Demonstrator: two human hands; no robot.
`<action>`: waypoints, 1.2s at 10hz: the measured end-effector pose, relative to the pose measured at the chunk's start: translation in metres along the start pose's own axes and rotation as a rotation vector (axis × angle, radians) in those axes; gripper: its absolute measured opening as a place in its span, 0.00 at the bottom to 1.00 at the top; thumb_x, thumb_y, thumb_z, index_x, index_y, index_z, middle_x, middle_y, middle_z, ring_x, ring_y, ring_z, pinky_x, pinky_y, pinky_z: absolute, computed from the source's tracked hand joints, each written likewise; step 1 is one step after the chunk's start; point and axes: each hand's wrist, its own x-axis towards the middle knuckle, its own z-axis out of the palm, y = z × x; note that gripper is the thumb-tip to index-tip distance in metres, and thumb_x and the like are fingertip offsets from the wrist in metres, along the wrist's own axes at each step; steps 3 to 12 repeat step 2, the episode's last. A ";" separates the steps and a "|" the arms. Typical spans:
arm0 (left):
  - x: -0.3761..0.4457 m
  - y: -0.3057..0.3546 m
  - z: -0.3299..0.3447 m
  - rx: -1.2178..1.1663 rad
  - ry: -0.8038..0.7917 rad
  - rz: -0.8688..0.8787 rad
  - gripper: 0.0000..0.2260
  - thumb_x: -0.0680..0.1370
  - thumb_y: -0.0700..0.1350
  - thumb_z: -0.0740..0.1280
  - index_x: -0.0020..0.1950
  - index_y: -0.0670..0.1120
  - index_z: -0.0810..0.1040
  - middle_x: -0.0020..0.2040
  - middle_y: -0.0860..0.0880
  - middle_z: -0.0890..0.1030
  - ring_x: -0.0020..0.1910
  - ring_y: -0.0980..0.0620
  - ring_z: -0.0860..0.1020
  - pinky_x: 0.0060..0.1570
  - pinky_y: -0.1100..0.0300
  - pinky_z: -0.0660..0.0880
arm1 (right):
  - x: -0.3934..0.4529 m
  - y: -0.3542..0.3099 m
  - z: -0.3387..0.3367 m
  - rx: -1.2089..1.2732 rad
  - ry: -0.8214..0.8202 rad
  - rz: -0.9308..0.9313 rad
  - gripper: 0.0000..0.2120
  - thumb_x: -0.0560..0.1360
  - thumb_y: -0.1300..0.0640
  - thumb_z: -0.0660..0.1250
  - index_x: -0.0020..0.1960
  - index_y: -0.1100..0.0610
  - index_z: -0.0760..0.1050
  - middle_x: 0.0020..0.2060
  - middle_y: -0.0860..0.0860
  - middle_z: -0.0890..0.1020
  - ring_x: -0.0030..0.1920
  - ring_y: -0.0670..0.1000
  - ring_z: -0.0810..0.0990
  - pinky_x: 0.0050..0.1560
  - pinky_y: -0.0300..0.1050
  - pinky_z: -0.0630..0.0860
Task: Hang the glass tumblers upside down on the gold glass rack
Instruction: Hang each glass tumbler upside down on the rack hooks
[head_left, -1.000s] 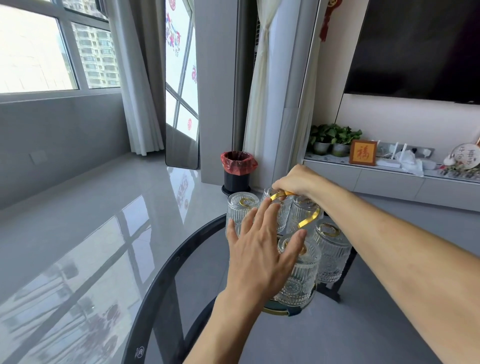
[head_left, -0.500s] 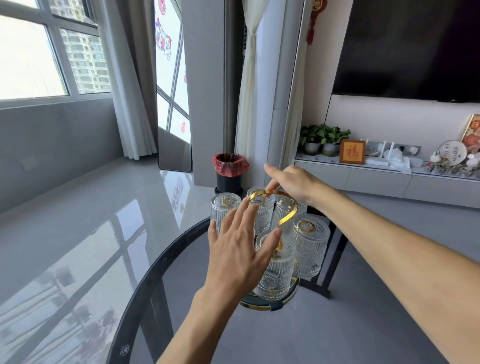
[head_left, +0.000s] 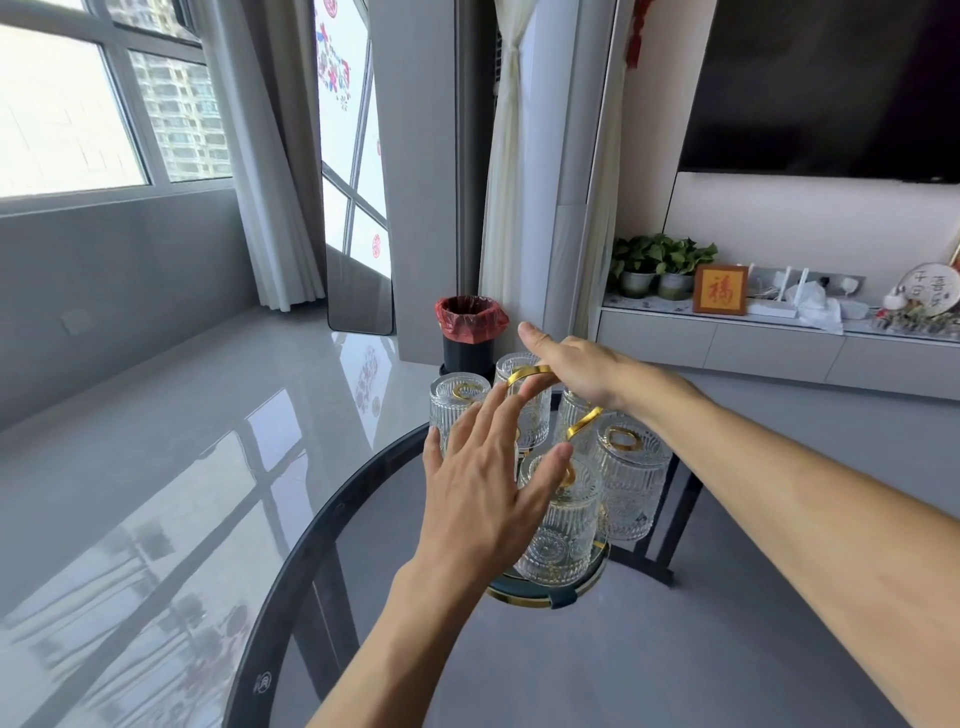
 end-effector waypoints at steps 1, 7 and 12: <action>0.000 0.001 0.001 0.012 -0.001 0.008 0.26 0.77 0.70 0.52 0.74 0.67 0.52 0.79 0.57 0.63 0.78 0.51 0.60 0.75 0.39 0.52 | -0.003 0.001 -0.001 0.004 0.061 -0.038 0.43 0.70 0.23 0.42 0.39 0.51 0.87 0.63 0.55 0.81 0.65 0.56 0.75 0.67 0.55 0.62; 0.003 -0.002 -0.001 0.035 -0.007 -0.009 0.30 0.77 0.70 0.51 0.77 0.61 0.57 0.79 0.56 0.62 0.78 0.52 0.59 0.76 0.39 0.51 | -0.014 0.003 -0.007 0.075 0.179 -0.090 0.41 0.74 0.27 0.43 0.40 0.52 0.87 0.59 0.54 0.83 0.62 0.54 0.78 0.66 0.54 0.66; 0.003 -0.002 -0.001 0.035 -0.007 -0.009 0.30 0.77 0.70 0.51 0.77 0.61 0.57 0.79 0.56 0.62 0.78 0.52 0.59 0.76 0.39 0.51 | -0.014 0.003 -0.007 0.075 0.179 -0.090 0.41 0.74 0.27 0.43 0.40 0.52 0.87 0.59 0.54 0.83 0.62 0.54 0.78 0.66 0.54 0.66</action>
